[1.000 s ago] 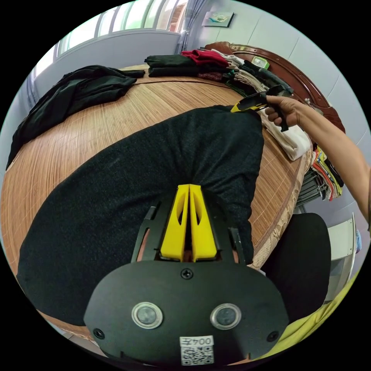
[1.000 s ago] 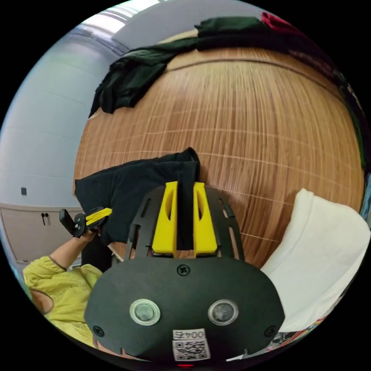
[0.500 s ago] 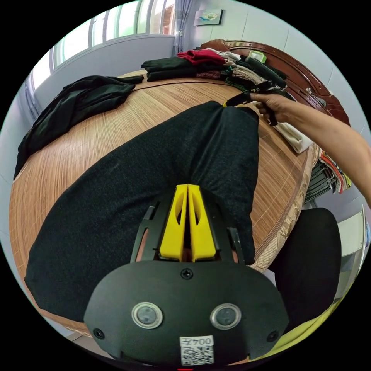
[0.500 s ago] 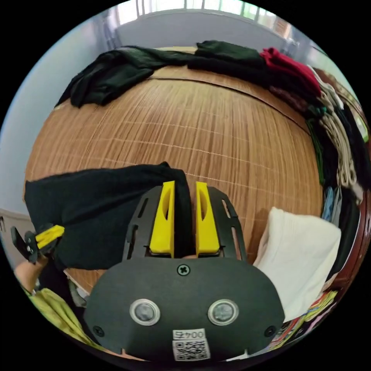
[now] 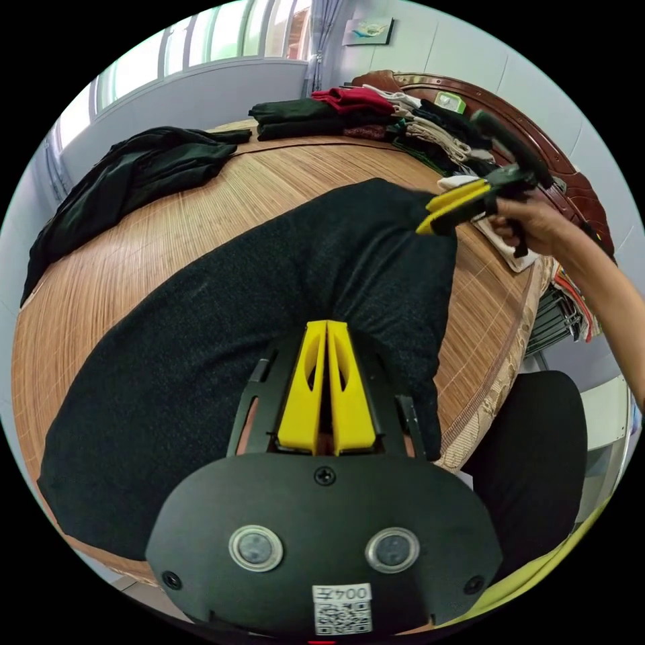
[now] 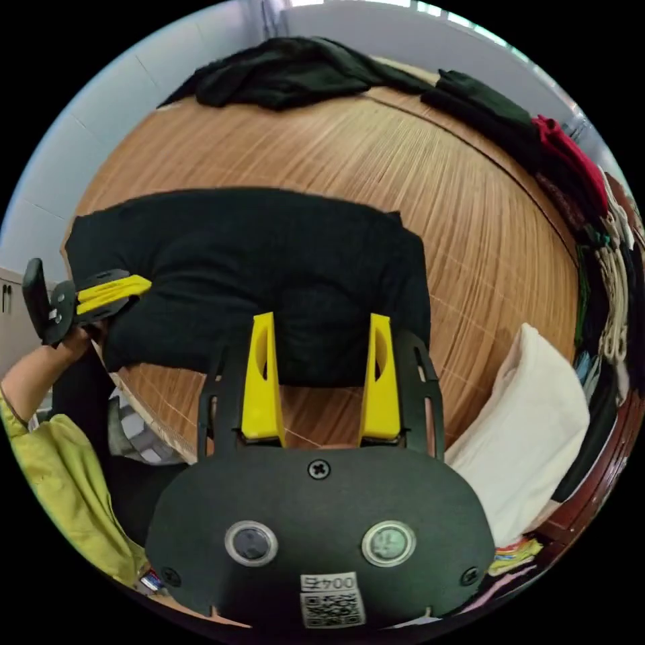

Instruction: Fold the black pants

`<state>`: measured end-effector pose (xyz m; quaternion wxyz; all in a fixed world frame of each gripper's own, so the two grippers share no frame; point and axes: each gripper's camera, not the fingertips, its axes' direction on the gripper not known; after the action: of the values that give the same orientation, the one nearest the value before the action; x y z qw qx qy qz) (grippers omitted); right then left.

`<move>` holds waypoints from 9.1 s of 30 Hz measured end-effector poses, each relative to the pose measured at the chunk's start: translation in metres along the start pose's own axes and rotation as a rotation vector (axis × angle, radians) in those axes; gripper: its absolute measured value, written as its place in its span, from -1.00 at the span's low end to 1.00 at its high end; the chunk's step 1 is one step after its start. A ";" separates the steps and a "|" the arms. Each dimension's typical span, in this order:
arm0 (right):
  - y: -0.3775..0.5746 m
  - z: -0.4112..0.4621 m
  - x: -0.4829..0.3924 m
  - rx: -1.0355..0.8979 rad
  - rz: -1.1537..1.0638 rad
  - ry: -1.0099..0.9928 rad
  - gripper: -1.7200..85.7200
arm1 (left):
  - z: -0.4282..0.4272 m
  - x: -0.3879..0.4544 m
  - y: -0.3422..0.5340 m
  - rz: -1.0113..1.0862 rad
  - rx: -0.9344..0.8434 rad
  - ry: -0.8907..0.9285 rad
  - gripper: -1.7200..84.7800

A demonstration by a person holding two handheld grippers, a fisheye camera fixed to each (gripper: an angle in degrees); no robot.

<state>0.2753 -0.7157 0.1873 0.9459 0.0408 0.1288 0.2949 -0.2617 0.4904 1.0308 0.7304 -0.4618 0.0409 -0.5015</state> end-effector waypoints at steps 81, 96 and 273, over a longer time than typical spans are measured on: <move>-0.177 -0.059 -0.335 -0.315 -0.043 -0.175 -0.79 | -0.134 -0.603 0.643 -1.131 0.291 0.124 -0.61; -0.143 -0.082 -0.386 -0.280 -0.134 -0.095 -0.71 | -0.114 -0.628 0.654 -1.103 0.258 0.096 -0.76; -0.021 0.011 -0.342 -0.280 -0.072 -0.135 -0.87 | -0.189 -0.159 0.068 -0.099 -0.250 0.041 -0.63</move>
<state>0.0186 -0.9276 0.2697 0.9588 -0.0762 0.0237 0.2725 -0.3916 0.4977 0.8097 0.6406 -0.5403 0.0948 -0.5373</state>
